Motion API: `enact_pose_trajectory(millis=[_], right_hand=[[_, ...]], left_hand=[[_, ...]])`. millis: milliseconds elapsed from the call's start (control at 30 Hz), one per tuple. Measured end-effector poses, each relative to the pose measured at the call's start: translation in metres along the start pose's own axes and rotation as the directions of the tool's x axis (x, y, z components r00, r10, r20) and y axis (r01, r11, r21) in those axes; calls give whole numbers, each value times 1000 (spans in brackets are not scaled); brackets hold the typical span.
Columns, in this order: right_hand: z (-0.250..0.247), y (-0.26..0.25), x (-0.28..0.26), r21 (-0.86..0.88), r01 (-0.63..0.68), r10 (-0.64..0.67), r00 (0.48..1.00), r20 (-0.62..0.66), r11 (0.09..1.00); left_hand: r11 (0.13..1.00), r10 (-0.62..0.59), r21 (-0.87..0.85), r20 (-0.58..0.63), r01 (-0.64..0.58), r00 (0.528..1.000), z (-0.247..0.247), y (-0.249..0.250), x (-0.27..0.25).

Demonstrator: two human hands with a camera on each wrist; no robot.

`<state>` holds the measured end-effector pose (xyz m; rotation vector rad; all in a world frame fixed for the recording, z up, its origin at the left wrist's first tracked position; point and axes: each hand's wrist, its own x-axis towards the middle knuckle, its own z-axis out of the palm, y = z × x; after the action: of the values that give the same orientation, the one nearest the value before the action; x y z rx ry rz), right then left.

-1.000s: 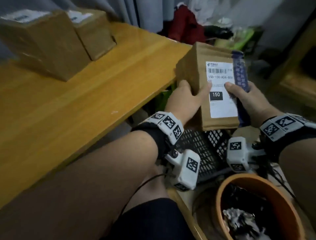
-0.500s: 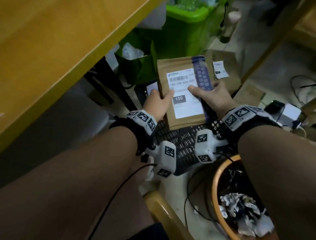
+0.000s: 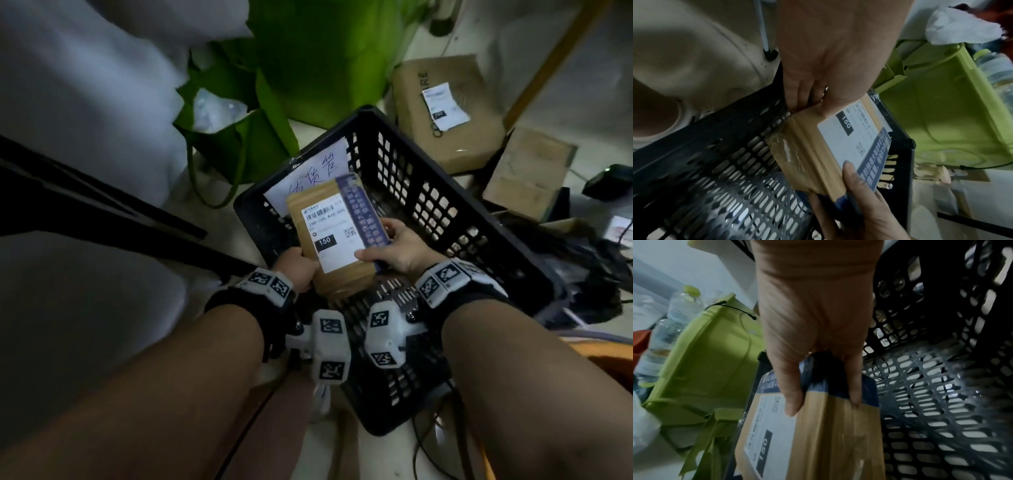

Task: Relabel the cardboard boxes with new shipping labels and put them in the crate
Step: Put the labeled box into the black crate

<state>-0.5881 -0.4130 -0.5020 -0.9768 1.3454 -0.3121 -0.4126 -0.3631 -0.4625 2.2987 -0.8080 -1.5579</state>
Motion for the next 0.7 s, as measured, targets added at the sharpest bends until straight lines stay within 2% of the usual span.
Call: enact_pose_trajectory(millis=[100,200,300,433,567,700], right_hand=[[1,6,29,-3,3,-3,1000,7,1000],[4,15,60,-52,1,0,1000,31,999],[24,28,86,-146,-8,22,995,95,989],[55,37,104,-323,-18,-10,997,-83,946],[67,41,109,-554,-35,70,997,41,832],[63,39,105,-516,-49,104,991,79,855]], left_hand=[[995,-4,104,19,2,1000,-6,-1,27],[973,103,219,-140,-71,985,-15,-2,48],[944,209,299,-220,-138,953,-28,-2,56],[928,249,341,-264,-152,932,-40,-7,65],[921,278,348,-278,-173,919,-45,-13,69],[924,283,340,-294,-176,913,-47,-14,69]])
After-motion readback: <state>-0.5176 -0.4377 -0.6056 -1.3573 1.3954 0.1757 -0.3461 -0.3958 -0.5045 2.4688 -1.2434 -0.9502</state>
